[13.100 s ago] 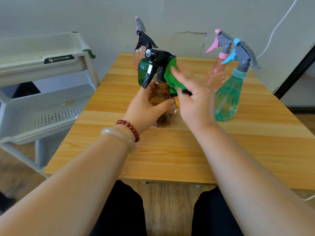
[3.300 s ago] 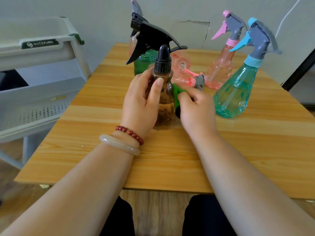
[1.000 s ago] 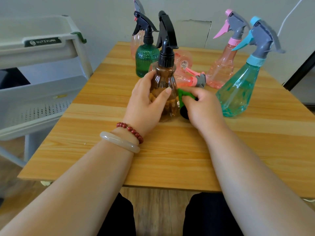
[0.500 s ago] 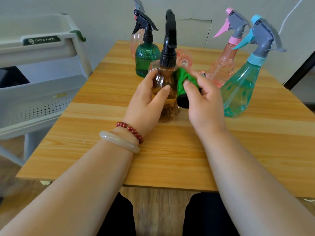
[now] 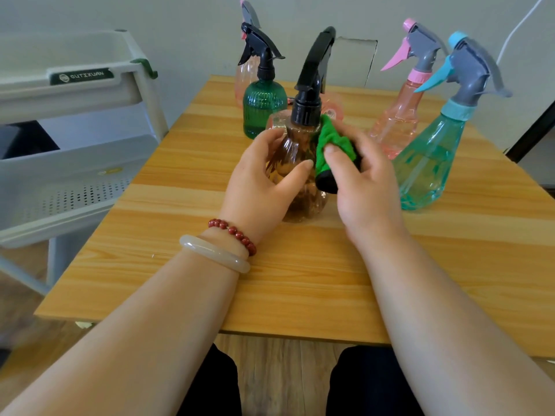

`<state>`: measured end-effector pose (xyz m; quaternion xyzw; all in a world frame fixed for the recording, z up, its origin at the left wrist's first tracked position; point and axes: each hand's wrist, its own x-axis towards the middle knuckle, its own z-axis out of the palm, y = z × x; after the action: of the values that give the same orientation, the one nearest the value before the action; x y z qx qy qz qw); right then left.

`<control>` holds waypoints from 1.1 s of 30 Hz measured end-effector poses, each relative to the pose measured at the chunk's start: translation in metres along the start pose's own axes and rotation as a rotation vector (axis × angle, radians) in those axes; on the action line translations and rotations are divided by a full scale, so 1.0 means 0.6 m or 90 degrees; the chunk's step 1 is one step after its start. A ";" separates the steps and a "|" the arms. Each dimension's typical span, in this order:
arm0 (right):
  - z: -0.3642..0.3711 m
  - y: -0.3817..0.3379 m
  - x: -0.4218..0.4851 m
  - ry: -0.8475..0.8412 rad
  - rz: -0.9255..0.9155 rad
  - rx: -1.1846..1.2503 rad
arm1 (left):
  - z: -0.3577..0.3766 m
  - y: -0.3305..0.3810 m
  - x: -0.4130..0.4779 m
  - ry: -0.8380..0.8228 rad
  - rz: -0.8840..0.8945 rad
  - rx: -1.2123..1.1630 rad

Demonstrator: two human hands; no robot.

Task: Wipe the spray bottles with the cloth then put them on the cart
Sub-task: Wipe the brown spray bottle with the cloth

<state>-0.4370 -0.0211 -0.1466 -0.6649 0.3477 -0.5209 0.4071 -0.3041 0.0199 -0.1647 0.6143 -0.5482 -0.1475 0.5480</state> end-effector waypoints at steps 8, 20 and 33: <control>-0.010 0.012 0.008 -0.042 0.120 -0.204 | 0.002 0.000 -0.001 0.016 -0.017 0.010; -0.012 0.006 0.008 -0.038 0.099 -0.135 | -0.004 0.004 -0.002 0.019 -0.013 -0.028; -0.011 0.015 0.009 -0.018 0.159 -0.266 | -0.002 0.004 -0.004 -0.007 -0.033 -0.082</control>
<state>-0.4429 -0.0307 -0.1518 -0.6936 0.5219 -0.3740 0.3266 -0.3052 0.0229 -0.1632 0.5910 -0.5246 -0.1999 0.5792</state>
